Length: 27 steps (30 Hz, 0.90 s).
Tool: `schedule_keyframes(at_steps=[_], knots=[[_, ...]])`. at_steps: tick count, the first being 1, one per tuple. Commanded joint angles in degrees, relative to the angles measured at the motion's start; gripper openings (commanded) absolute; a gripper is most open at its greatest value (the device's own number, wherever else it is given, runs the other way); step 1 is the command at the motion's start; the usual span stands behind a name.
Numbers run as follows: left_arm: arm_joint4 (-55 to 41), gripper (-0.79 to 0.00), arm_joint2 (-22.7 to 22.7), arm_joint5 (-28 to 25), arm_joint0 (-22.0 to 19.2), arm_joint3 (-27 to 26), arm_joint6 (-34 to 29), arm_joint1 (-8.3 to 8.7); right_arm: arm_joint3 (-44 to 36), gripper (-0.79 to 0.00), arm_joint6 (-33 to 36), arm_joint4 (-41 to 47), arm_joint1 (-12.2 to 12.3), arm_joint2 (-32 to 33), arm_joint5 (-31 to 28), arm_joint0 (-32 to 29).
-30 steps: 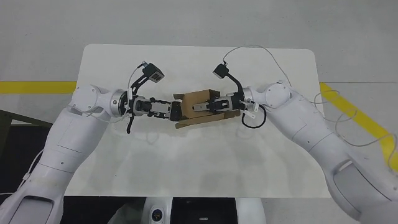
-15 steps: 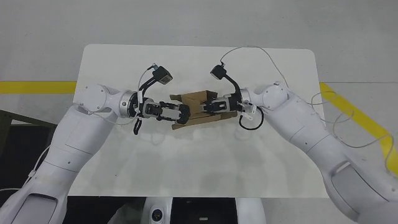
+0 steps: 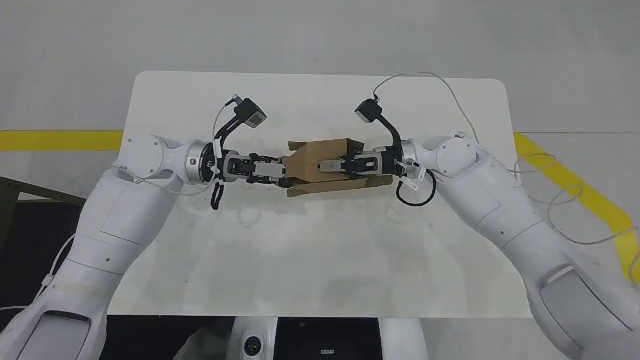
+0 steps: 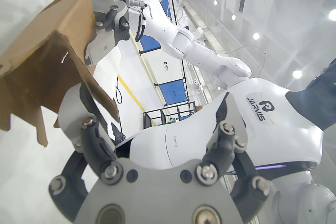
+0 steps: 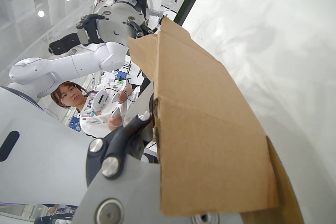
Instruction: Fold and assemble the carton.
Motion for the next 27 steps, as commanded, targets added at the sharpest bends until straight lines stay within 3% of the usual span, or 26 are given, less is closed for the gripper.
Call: schedule_keyframes(at_steps=[1,7,17,27], knots=[[0.11,0.0,-0.43,0.02,0.16,0.02,0.15,0.06,-0.3,-0.785,0.15,-0.28,0.46,0.85,0.15,-0.43],[0.36,0.0,-0.76,-0.04,0.32,0.11,0.47,0.1,-1.96,-0.785,0.7,-0.91,1.92,3.45,0.7,-1.97],[0.36,0.0,-0.76,-0.04,0.32,0.11,0.47,0.1,-1.96,-0.785,0.7,-0.91,1.92,3.45,0.7,-1.97],[2.73,0.0,-1.63,1.5,2.33,-2.4,3.42,0.28,-6.89,-0.785,1.08,-3.62,2.84,5.8,4.93,-4.87]])
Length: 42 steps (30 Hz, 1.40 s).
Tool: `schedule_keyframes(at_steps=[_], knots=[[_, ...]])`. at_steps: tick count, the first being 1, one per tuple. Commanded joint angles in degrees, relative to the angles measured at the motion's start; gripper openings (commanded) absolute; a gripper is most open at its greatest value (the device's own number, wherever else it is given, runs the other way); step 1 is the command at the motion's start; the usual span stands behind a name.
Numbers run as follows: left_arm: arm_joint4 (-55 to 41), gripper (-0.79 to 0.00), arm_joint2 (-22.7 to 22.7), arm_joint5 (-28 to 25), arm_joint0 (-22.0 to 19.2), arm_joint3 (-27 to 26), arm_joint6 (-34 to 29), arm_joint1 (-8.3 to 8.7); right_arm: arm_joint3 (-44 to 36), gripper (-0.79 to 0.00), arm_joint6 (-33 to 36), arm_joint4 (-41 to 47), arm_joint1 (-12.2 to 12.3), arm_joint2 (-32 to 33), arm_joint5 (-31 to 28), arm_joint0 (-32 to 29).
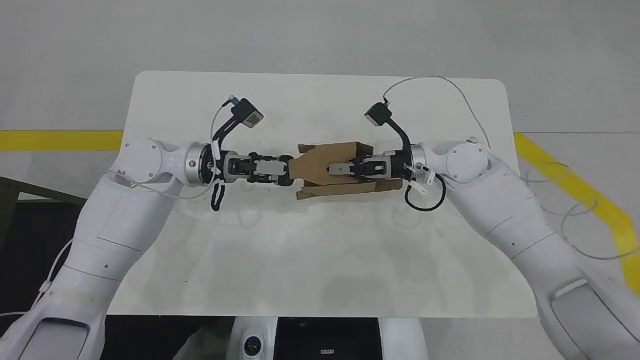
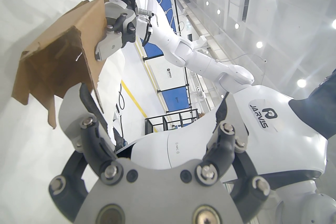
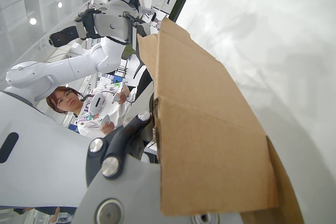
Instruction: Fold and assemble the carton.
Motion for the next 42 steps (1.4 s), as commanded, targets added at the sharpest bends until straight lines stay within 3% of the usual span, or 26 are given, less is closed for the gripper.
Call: schedule_keyframes(at_steps=[1,20,34,42], knots=[[0.27,0.0,-0.1,0.09,0.14,0.14,0.25,0.0,-0.83,-0.785,0.69,0.25,0.14,0.49,0.34,-0.47],[0.21,0.0,-0.88,0.85,0.19,0.52,0.65,-0.23,-6.28,-0.785,6.08,0.65,-0.66,0.73,3.63,-2.04],[-0.29,0.0,-1.04,1.3,0.21,0.7,-0.05,-0.46,-4.48,-0.785,8.14,2.18,-2.94,-1.47,4.09,-0.77],[0.11,0.0,-1.36,1.47,0.4,0.65,-0.07,-0.48,-1.08,-0.785,4.74,2.73,-2.61,2.04,2.77,-1.53]])
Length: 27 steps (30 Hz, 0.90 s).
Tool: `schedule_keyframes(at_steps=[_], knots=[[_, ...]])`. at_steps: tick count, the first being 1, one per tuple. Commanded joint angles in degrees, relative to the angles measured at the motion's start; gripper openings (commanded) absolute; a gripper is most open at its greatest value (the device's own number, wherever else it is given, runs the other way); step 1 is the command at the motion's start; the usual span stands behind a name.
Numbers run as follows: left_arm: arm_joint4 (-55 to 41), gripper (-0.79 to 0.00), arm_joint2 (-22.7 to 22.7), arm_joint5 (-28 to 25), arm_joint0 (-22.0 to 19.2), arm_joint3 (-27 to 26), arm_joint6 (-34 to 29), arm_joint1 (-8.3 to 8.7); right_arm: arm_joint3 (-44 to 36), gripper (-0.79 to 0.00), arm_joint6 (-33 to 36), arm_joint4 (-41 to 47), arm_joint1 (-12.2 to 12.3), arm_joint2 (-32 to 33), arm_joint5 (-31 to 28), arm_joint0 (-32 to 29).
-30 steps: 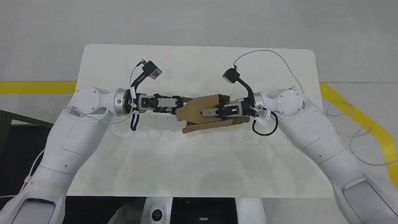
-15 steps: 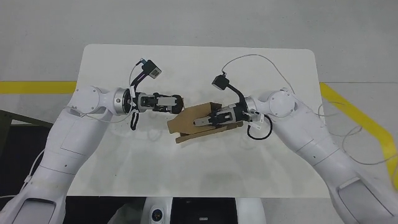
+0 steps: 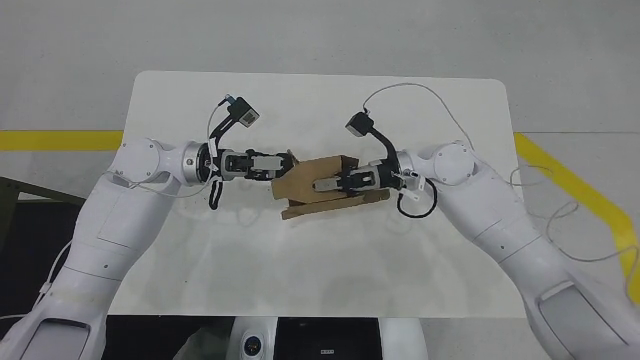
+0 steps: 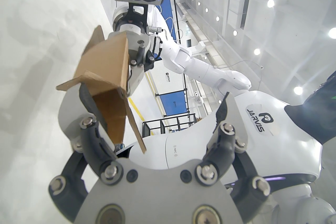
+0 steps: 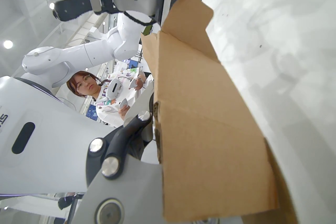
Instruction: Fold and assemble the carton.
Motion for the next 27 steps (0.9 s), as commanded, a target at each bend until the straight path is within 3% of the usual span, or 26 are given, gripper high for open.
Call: schedule_keyframes(at_steps=[1,27], knots=[[0.11,0.0,0.03,0.12,0.08,-0.34,-0.04,-0.02,0.07,-0.785,-1.33,-0.42,0.2,1.05,-0.04,-0.41],[0.43,0.0,1.26,0.91,1.2,-2.54,-1.28,-0.5,-4.29,-0.785,-13.95,-8.07,-0.01,6.45,-0.43,-3.18]])
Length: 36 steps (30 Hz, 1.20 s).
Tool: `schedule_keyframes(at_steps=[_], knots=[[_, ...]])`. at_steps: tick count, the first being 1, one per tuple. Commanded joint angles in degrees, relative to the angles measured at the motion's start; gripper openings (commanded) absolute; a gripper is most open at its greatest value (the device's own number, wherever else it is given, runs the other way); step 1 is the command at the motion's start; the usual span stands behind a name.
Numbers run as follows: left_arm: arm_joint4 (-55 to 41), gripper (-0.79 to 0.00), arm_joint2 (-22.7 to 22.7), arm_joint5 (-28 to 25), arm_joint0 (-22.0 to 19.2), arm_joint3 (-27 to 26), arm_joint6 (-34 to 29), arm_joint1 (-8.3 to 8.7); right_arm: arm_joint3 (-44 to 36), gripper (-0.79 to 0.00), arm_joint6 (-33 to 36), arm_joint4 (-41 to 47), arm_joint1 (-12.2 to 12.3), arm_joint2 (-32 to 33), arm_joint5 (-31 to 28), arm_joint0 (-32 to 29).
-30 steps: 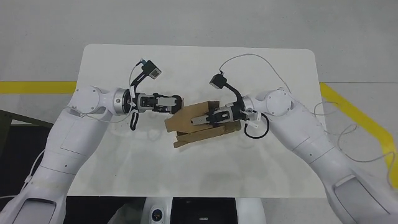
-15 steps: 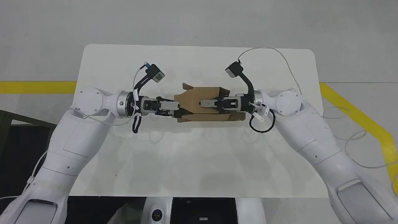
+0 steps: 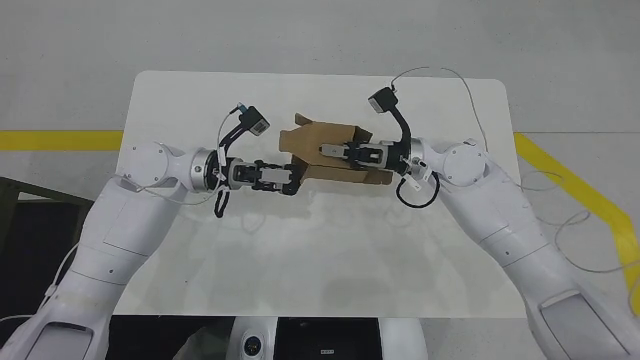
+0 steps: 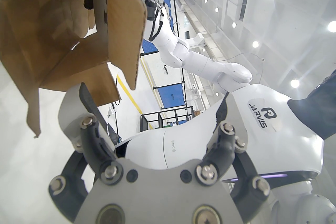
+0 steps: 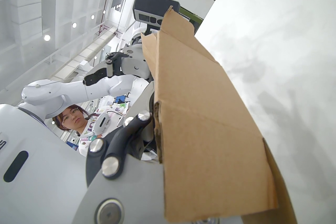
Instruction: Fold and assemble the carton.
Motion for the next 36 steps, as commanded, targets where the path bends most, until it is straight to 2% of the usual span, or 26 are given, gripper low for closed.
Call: schedule_keyframes(at_steps=[1,16,36], knots=[[0.0,0.0,0.12,0.13,0.09,-0.18,-0.09,-0.04,-0.33,-0.785,-0.5,-0.36,-0.15,-0.05,-0.05,-0.05],[0.06,0.0,0.38,0.49,0.2,-0.4,-0.71,-0.24,-0.77,-0.785,-2.19,-1.25,-1.6,-0.84,-0.95,0.01],[0.16,0.0,-0.19,0.42,-0.05,0.39,-0.61,-0.39,0.12,-0.785,1.27,0.52,-3.07,-1.76,-0.37,0.02]])
